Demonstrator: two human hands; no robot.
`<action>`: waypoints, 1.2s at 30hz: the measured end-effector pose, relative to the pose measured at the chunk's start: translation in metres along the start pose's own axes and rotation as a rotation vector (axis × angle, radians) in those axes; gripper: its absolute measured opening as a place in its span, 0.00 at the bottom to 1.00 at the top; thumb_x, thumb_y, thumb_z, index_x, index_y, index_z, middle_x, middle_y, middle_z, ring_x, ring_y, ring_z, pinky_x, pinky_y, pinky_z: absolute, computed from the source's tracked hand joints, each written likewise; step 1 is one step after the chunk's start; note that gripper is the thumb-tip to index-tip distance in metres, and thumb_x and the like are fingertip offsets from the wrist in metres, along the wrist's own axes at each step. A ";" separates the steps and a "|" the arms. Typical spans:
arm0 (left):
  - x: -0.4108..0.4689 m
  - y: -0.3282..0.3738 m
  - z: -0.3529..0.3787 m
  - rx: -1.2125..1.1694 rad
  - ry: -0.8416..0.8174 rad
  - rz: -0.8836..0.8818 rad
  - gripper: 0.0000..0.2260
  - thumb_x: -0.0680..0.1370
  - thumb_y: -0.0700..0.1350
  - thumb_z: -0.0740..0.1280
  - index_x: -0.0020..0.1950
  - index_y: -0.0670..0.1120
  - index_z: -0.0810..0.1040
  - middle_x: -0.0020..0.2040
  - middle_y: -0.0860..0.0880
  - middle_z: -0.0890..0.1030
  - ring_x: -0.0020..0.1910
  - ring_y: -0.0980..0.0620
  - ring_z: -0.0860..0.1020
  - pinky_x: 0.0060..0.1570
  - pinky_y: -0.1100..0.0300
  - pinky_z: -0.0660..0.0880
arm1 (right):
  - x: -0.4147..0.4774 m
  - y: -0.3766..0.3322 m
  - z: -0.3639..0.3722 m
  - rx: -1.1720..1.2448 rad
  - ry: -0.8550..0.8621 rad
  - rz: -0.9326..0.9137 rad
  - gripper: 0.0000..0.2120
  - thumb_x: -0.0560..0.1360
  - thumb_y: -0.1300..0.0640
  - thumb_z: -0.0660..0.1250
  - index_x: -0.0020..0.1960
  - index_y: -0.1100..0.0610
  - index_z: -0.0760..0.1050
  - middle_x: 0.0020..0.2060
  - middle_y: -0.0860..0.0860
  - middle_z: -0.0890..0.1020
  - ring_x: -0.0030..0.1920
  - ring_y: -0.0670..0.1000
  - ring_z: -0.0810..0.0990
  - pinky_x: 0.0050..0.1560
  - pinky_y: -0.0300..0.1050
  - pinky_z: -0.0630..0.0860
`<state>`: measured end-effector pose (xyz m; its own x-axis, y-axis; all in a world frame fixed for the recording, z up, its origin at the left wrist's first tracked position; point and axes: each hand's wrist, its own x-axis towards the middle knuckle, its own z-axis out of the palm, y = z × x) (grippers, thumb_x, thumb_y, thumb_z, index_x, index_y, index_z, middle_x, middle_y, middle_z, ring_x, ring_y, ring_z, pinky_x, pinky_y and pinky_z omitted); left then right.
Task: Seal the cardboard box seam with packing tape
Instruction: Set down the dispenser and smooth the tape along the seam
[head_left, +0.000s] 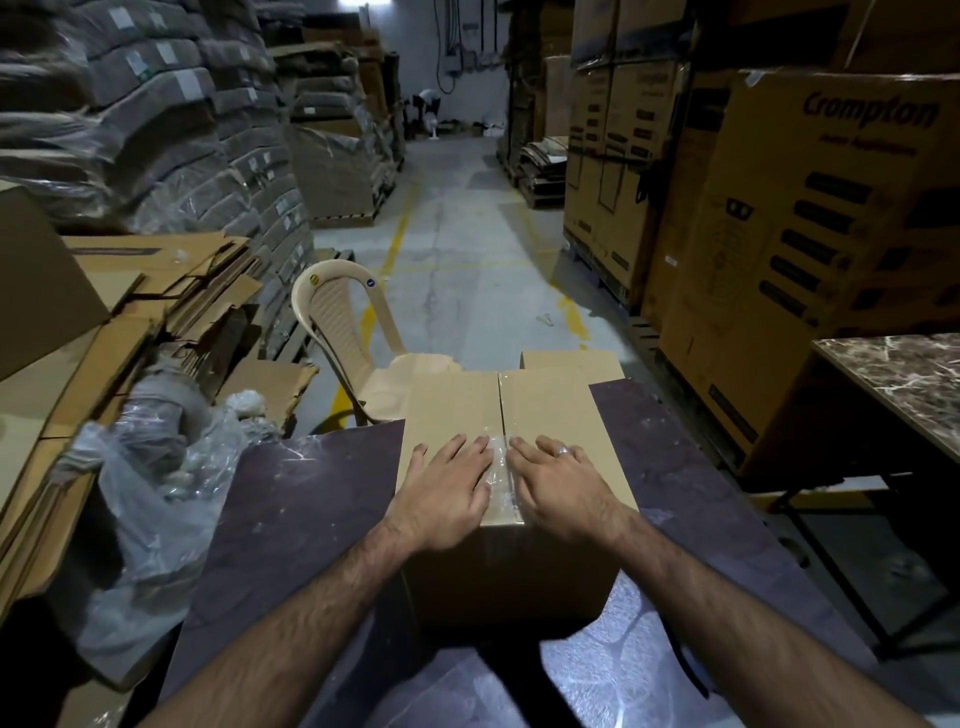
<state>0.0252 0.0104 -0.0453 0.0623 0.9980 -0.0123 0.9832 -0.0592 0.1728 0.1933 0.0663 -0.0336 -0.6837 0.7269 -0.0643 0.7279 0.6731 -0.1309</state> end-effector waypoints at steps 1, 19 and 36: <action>-0.001 0.000 0.001 -0.013 0.036 -0.003 0.21 0.82 0.52 0.51 0.75 0.50 0.61 0.78 0.54 0.59 0.76 0.53 0.54 0.74 0.43 0.49 | 0.005 0.000 -0.001 -0.005 -0.010 0.011 0.23 0.82 0.50 0.47 0.76 0.55 0.56 0.77 0.50 0.57 0.75 0.56 0.57 0.72 0.58 0.55; -0.001 0.002 0.000 0.041 -0.010 -0.015 0.24 0.82 0.51 0.50 0.78 0.49 0.53 0.79 0.53 0.52 0.78 0.53 0.50 0.74 0.42 0.48 | -0.009 -0.006 0.003 -0.023 -0.021 0.031 0.23 0.82 0.50 0.47 0.74 0.55 0.59 0.76 0.51 0.59 0.74 0.57 0.60 0.71 0.59 0.59; -0.009 0.002 0.001 -0.003 0.084 0.007 0.21 0.82 0.50 0.52 0.75 0.51 0.63 0.77 0.55 0.62 0.76 0.54 0.57 0.73 0.45 0.54 | -0.004 -0.006 -0.004 0.018 -0.040 0.034 0.22 0.82 0.51 0.47 0.74 0.54 0.59 0.77 0.51 0.58 0.74 0.57 0.59 0.72 0.59 0.58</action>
<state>0.0266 0.0009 -0.0462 0.0543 0.9959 0.0719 0.9822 -0.0662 0.1757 0.1919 0.0596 -0.0288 -0.6603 0.7432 -0.1080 0.7499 0.6451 -0.1462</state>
